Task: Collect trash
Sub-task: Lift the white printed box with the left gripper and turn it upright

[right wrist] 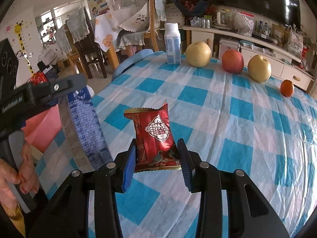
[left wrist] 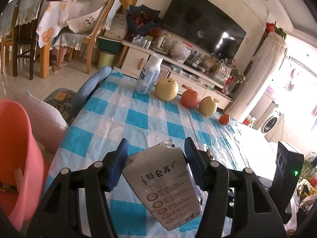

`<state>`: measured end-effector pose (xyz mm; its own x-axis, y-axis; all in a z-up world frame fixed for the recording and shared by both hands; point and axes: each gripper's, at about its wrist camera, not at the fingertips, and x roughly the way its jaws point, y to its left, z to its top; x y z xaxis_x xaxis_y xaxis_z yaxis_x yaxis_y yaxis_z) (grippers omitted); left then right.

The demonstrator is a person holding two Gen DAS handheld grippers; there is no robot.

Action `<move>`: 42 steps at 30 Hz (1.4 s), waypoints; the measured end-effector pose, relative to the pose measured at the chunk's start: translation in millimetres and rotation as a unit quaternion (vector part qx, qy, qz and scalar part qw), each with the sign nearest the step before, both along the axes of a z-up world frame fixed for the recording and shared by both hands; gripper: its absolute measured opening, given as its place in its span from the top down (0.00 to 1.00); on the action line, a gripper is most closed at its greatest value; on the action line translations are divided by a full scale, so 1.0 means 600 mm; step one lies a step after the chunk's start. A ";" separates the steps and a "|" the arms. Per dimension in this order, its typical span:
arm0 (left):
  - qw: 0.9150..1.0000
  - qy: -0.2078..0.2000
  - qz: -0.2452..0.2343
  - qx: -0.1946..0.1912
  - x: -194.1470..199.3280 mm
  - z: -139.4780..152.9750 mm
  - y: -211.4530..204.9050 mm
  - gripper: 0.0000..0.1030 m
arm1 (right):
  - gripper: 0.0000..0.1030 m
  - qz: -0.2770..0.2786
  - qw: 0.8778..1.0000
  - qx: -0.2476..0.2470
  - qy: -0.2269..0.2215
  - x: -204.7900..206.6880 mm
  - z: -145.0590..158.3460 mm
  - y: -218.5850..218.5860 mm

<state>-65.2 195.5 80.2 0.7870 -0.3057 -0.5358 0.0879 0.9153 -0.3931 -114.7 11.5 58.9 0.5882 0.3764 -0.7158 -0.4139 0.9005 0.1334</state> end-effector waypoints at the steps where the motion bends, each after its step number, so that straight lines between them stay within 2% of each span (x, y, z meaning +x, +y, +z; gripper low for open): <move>1: 1.000 -0.001 0.000 0.000 -0.001 0.001 0.002 0.43 | 0.60 0.001 1.000 0.000 0.001 -0.004 0.000 0.002; 14: 0.999 -0.027 0.025 -0.021 -0.030 0.023 0.055 0.44 | 0.60 0.009 1.000 -0.001 -0.006 -0.039 0.015 0.029; 23: 0.996 -0.051 0.058 -0.035 -0.062 0.046 0.120 0.45 | 0.59 0.030 0.999 -0.003 -0.013 -0.058 0.029 0.074; 25: 0.995 -0.055 0.069 -0.037 -0.071 0.050 0.140 0.56 | 0.59 0.039 0.999 -0.002 -0.014 -0.062 0.033 0.090; 26: 0.995 -0.055 0.075 -0.042 -0.075 0.051 0.154 0.71 | 0.59 0.044 0.999 -0.001 -0.016 -0.064 0.035 0.099; 31: 0.990 -0.055 0.116 -0.058 -0.091 0.048 0.212 0.71 | 0.59 0.071 0.997 0.002 -0.018 -0.070 0.040 0.150; 33: 0.989 -0.044 0.127 -0.064 -0.092 0.040 0.229 0.71 | 0.59 0.078 0.997 0.004 -0.017 -0.070 0.038 0.168; 38: 0.991 -0.023 0.112 -0.068 -0.084 0.031 0.228 0.70 | 0.59 0.076 0.997 -0.003 -0.013 -0.067 0.027 0.178; 41: 0.993 0.004 0.095 -0.069 -0.075 0.021 0.208 0.60 | 0.59 0.067 0.998 -0.010 -0.008 -0.063 0.018 0.163; 42: 0.993 0.008 0.097 -0.067 -0.077 0.018 0.201 0.60 | 0.59 0.065 0.998 -0.012 -0.008 -0.063 0.015 0.155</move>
<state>-111.5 316.0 91.1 0.8303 -0.2182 -0.5128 -0.0922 0.8537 -0.5125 -152.2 104.7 67.9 0.5464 0.4329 -0.7169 -0.5293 0.8419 0.1049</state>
